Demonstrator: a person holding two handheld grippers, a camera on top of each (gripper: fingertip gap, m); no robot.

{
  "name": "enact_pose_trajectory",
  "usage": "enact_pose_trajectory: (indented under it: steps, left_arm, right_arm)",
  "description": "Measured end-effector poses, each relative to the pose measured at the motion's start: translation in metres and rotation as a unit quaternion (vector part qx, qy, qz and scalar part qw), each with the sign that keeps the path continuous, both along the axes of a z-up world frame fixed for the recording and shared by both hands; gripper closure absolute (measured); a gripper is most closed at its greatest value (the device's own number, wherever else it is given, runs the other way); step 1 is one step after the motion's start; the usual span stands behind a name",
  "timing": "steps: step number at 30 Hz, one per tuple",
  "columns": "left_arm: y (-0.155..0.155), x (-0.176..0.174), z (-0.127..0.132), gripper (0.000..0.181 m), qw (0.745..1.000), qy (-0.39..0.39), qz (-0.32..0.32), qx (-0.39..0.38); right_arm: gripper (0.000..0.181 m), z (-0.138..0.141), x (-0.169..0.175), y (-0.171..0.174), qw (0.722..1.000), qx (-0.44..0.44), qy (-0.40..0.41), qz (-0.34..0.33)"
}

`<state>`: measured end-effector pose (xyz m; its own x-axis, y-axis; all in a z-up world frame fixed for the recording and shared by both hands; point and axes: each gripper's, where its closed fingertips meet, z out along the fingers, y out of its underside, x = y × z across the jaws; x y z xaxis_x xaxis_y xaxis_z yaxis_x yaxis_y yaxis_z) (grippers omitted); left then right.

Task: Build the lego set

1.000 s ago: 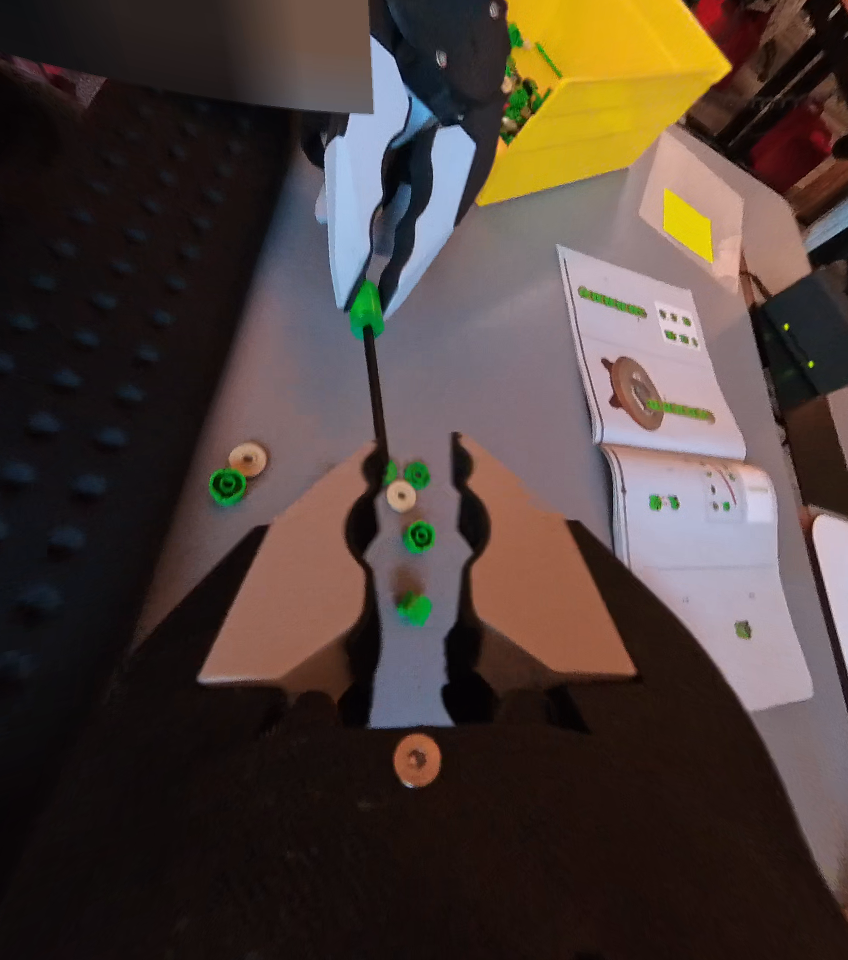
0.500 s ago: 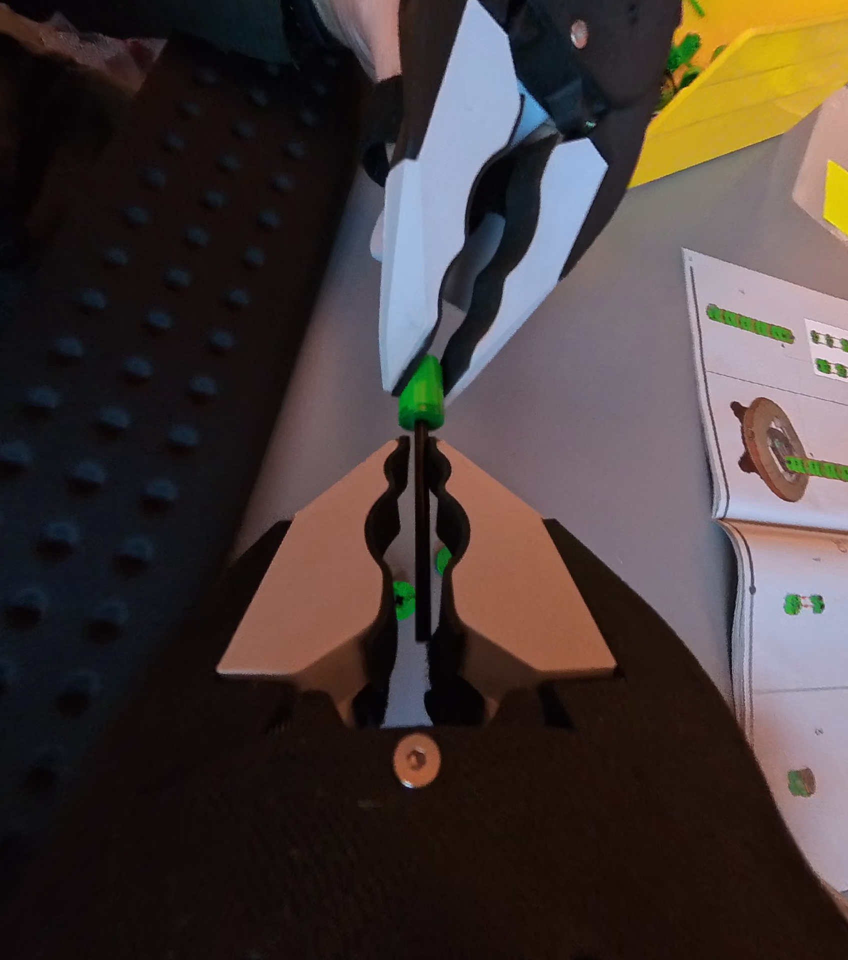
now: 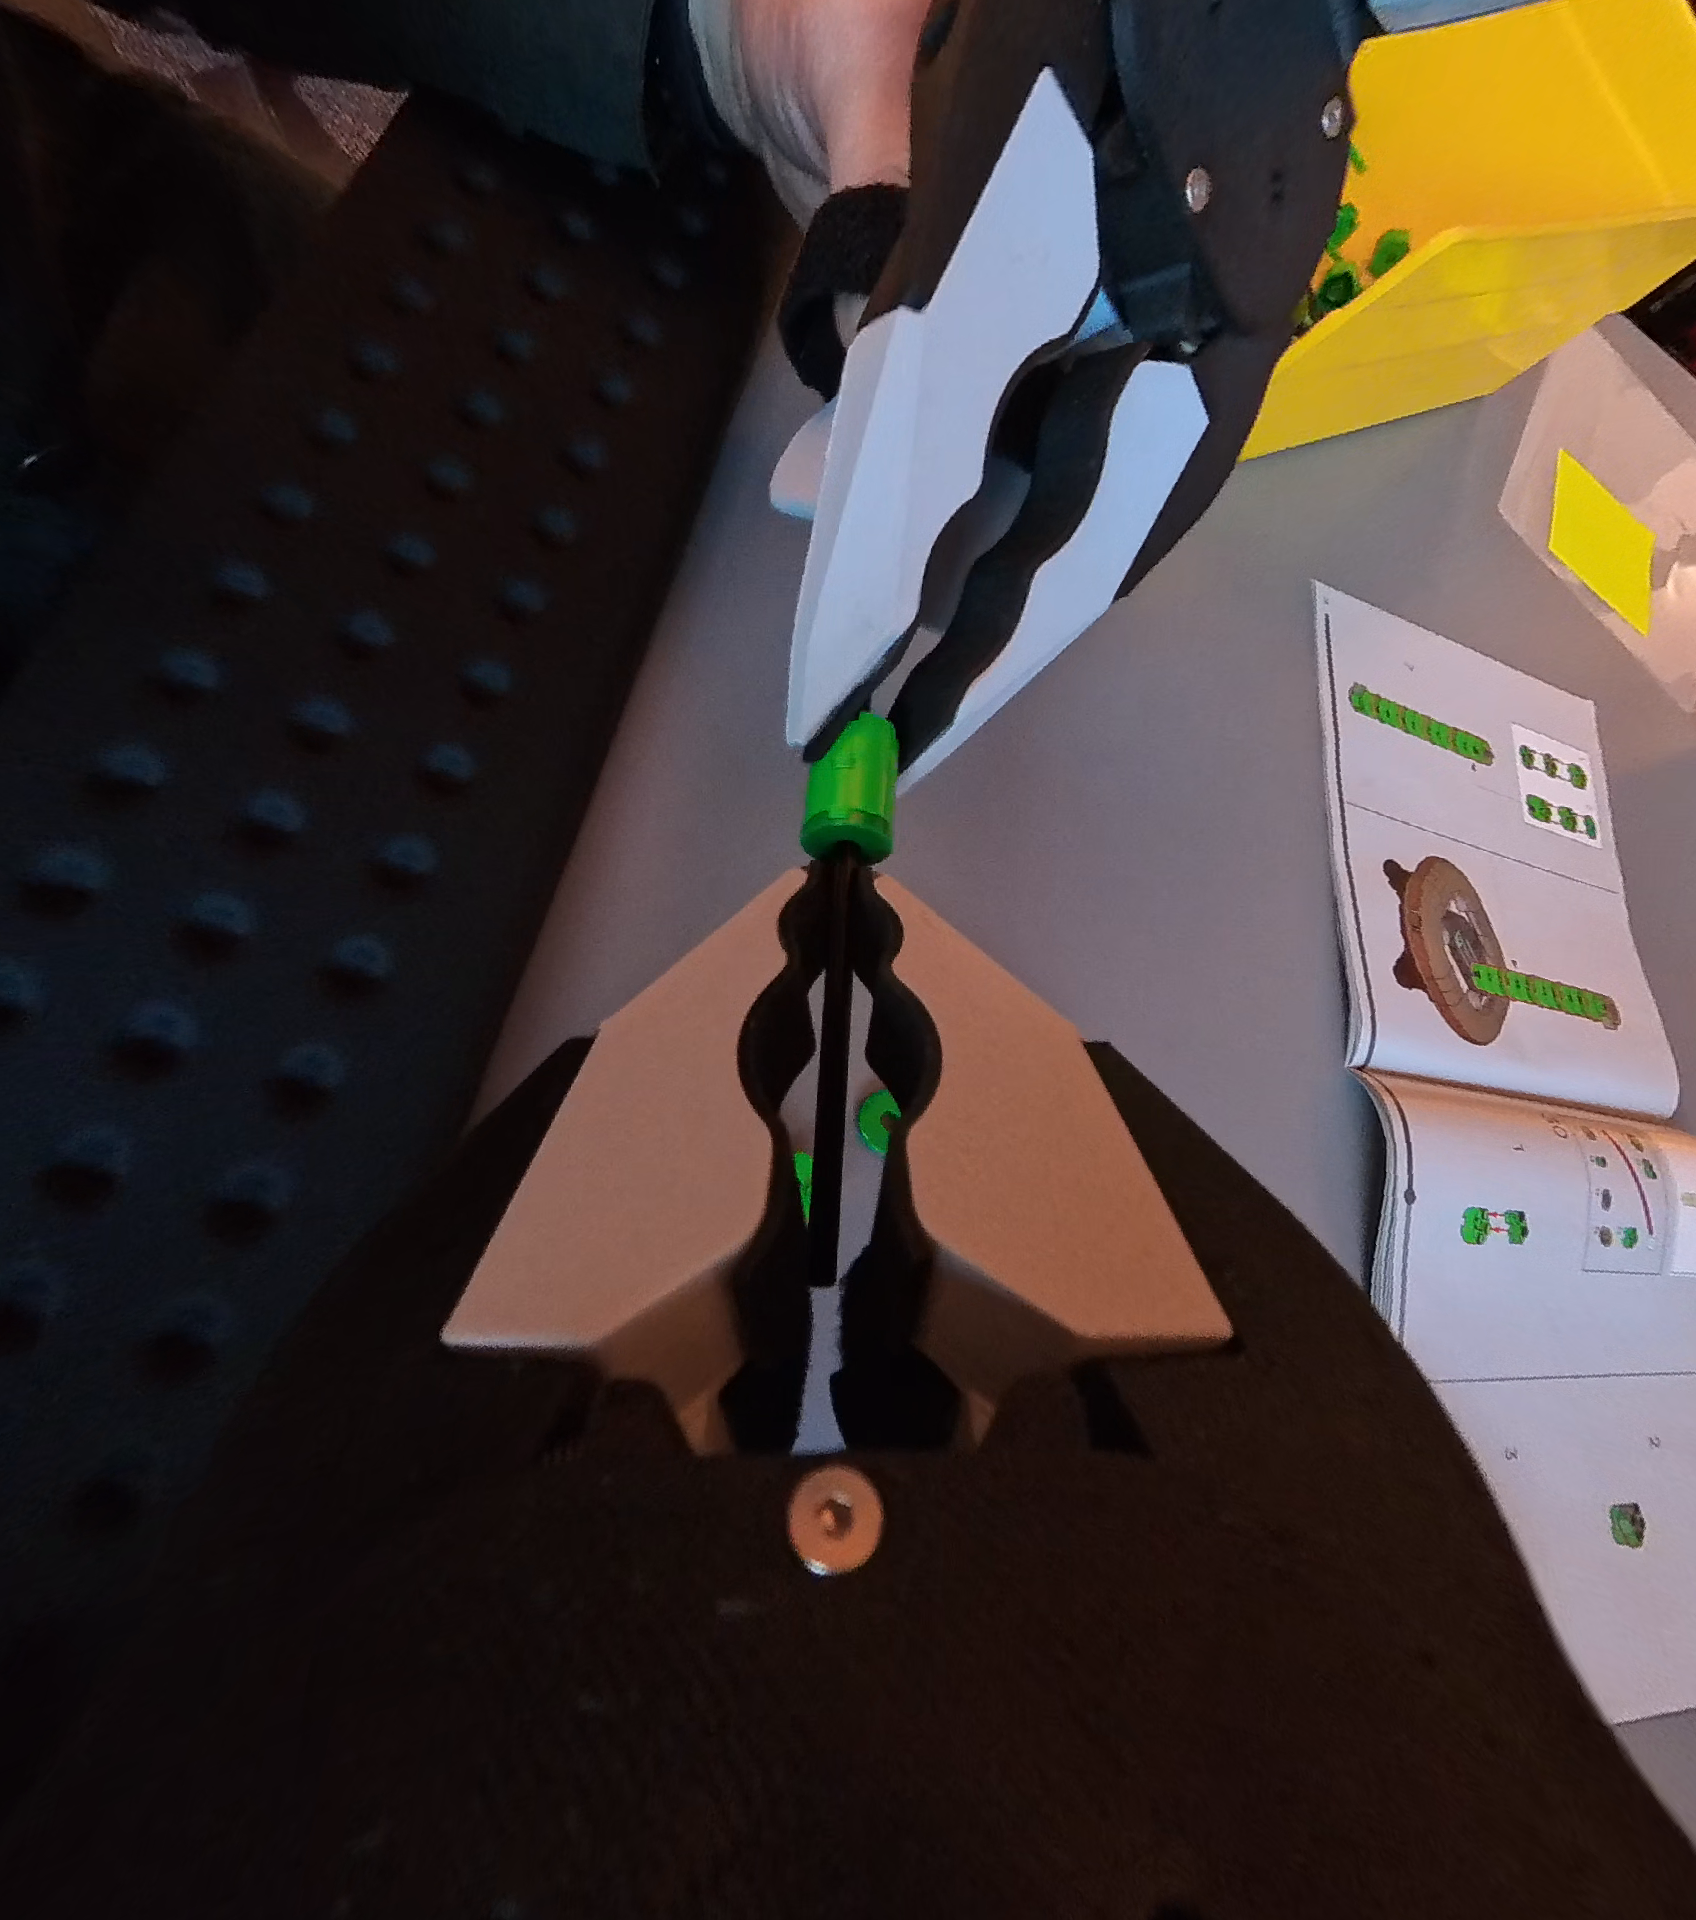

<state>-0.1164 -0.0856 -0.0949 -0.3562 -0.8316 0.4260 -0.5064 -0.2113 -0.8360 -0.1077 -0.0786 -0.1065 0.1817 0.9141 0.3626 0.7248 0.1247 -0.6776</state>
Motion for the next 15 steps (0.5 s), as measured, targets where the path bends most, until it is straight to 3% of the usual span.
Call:
enact_pose_trajectory:
  steps: [3, 4, 10, 11, 12, 13, 15]
  left_arm:
    - [0.001, 0.000, -0.001, 0.168, 1.000, -0.001, 0.003, 0.012]
    - [0.006, -0.002, -0.004, 0.178, 1.000, 0.004, 0.012, 0.024]
    - [-0.006, -0.003, -0.001, 0.176, 1.000, -0.008, -0.019, -0.014]
    - [-0.005, -0.002, 0.002, 0.172, 1.000, -0.014, -0.016, -0.023]
    - [-0.003, 0.001, 0.005, 0.152, 0.999, -0.019, -0.007, -0.031]
    - [-0.002, 0.004, 0.007, 0.145, 0.999, -0.023, -0.001, -0.038]
    - [0.000, 0.007, 0.006, 0.151, 0.999, -0.019, 0.004, -0.038]
  right_arm:
    - [0.179, 0.001, 0.004, 0.000, 1.000, -0.001, 0.004, -0.001]
    - [0.178, 0.000, 0.009, 0.001, 1.000, -0.001, -0.004, -0.007]
    - [0.179, -0.001, 0.010, -0.005, 1.000, -0.015, 0.010, 0.015]
    - [0.179, 0.000, 0.011, -0.003, 1.000, -0.012, 0.011, 0.012]
    - [0.179, 0.003, 0.010, -0.001, 1.000, -0.003, 0.016, 0.010]
    - [0.179, 0.005, 0.007, -0.002, 1.000, 0.000, 0.022, 0.014]
    - [0.179, 0.006, 0.001, -0.001, 1.000, 0.016, 0.016, 0.014]
